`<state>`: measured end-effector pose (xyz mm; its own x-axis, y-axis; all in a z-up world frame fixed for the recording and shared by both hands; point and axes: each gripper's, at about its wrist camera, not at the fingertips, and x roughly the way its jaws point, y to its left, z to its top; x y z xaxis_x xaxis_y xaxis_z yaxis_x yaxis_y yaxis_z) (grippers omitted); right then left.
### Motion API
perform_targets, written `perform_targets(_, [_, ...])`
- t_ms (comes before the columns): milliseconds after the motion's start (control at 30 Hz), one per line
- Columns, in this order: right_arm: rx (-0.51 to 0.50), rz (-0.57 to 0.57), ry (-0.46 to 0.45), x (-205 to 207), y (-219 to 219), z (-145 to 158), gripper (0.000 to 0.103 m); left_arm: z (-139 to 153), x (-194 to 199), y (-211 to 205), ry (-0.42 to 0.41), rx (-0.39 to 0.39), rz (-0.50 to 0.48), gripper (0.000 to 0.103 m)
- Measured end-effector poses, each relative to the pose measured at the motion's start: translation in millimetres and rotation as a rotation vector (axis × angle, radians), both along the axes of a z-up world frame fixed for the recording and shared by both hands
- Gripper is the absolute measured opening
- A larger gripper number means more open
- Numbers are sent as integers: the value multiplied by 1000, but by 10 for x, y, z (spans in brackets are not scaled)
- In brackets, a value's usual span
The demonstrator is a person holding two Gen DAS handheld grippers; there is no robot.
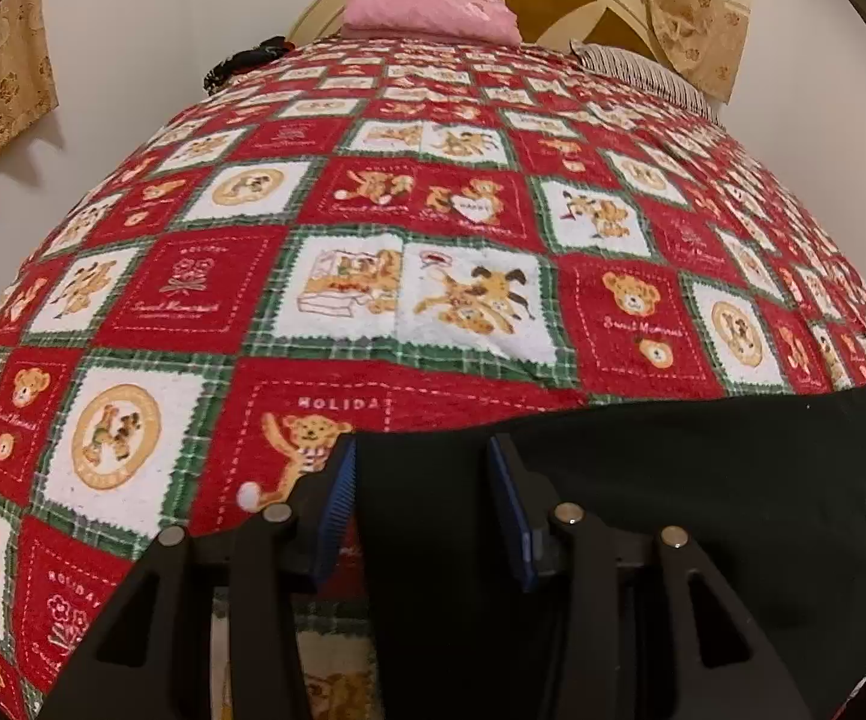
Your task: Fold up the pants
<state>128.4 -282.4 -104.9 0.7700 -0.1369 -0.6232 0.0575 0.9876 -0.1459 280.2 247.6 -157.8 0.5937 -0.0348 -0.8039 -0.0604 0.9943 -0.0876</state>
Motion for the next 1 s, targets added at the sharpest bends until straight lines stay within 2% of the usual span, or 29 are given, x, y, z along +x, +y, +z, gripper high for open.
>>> perform_targets(133, [45,-54,-1,122,-257,51,87,30,-10,22,-24,63,8,46])
perform_targets(167, [49,-62,-2,145,-289,52,87,-7,14,30,-9,67,4,47])
perform_targets(233, [59,-68,0,183,-331,34,87,-17,31,45,-16,64,27,56])
perform_targets(333, [82,-71,8,229,-360,-3,87,-46,59,3,-15,53,1,56])
perform_targets(367, [80,-69,12,250,-365,-19,87,-49,79,-22,-11,63,-15,53])
perform_targets(400, [72,-69,16,266,-364,-26,87,-48,90,-37,-7,60,-29,44])
perform_targets(567, [60,-88,39,404,-562,7,87,-16,117,-38,-11,-15,-89,15])
perform_targets(633, [62,-126,48,480,-742,53,87,-21,102,-65,-17,-9,-96,15])
perform_targets(733, [91,-188,60,589,-1058,113,79,-45,91,-78,-27,-6,-106,15])
perform_targets(833, [103,-243,77,737,-1387,139,79,-59,104,-53,-28,-28,-96,15])
perform_targets(900, [84,-267,91,862,-1547,113,79,-67,100,-74,-34,-16,-98,15])
perform_targets(1000, [116,-287,110,1033,-1750,40,79,-64,91,-94,-39,2,-102,15])
